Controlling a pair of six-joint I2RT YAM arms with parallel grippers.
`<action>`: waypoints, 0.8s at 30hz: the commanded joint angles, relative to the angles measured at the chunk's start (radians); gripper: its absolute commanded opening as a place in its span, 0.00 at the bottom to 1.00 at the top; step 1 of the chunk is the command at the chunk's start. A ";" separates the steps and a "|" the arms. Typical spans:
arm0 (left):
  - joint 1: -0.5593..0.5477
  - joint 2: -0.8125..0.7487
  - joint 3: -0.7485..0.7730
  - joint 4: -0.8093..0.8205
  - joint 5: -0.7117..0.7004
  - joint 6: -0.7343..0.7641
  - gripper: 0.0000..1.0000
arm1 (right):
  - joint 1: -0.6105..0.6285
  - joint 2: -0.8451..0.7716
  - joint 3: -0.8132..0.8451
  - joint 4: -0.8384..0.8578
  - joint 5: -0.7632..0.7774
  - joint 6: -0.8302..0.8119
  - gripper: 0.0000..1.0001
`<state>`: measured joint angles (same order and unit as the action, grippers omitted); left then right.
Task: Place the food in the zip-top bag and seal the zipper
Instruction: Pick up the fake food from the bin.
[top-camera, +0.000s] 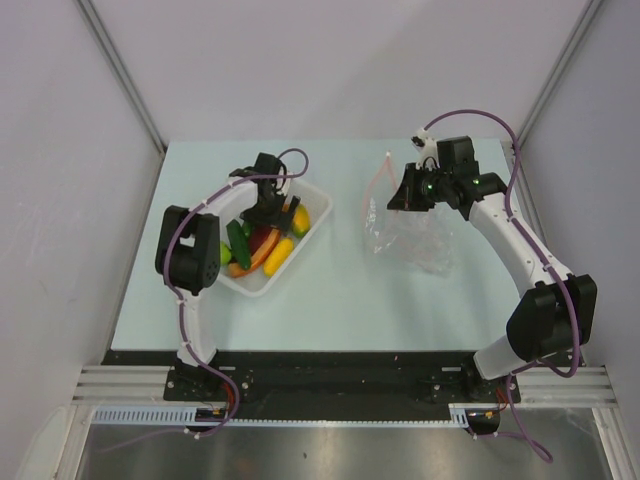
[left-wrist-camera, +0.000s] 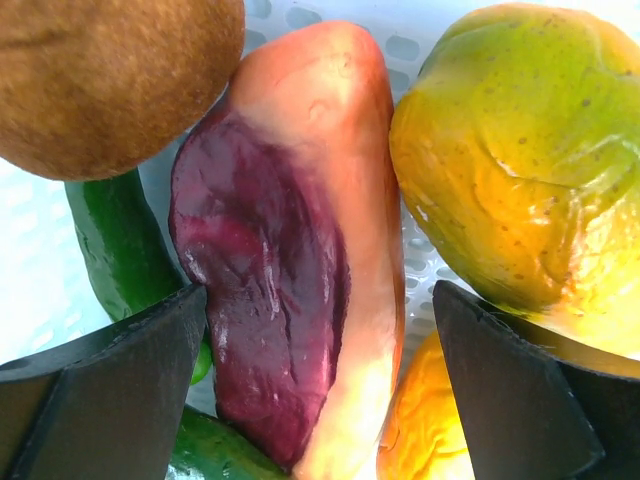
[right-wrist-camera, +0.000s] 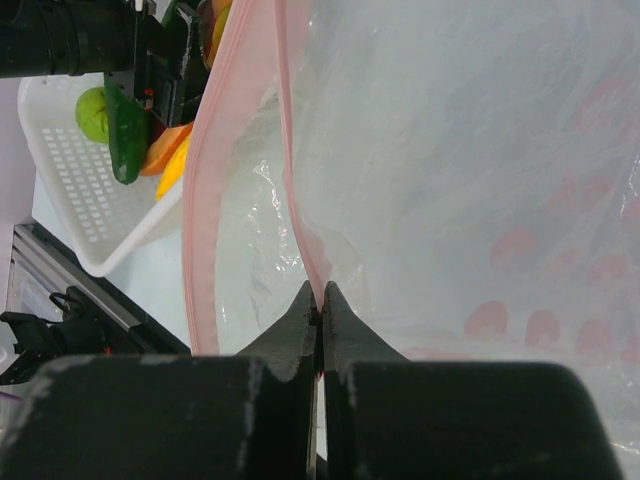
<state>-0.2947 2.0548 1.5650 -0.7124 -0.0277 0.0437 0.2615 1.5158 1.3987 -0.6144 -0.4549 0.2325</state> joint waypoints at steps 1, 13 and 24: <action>0.000 -0.030 -0.013 0.022 -0.035 -0.038 1.00 | -0.004 0.006 0.005 0.022 -0.024 -0.002 0.00; 0.000 -0.082 -0.020 0.044 -0.087 0.002 1.00 | -0.002 0.004 0.003 0.024 -0.030 0.002 0.00; 0.000 0.021 -0.016 0.053 -0.006 -0.013 1.00 | -0.005 0.009 0.005 0.022 -0.019 -0.005 0.00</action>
<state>-0.2962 2.0426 1.5475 -0.6773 -0.0753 0.0341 0.2596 1.5249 1.3968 -0.6144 -0.4690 0.2333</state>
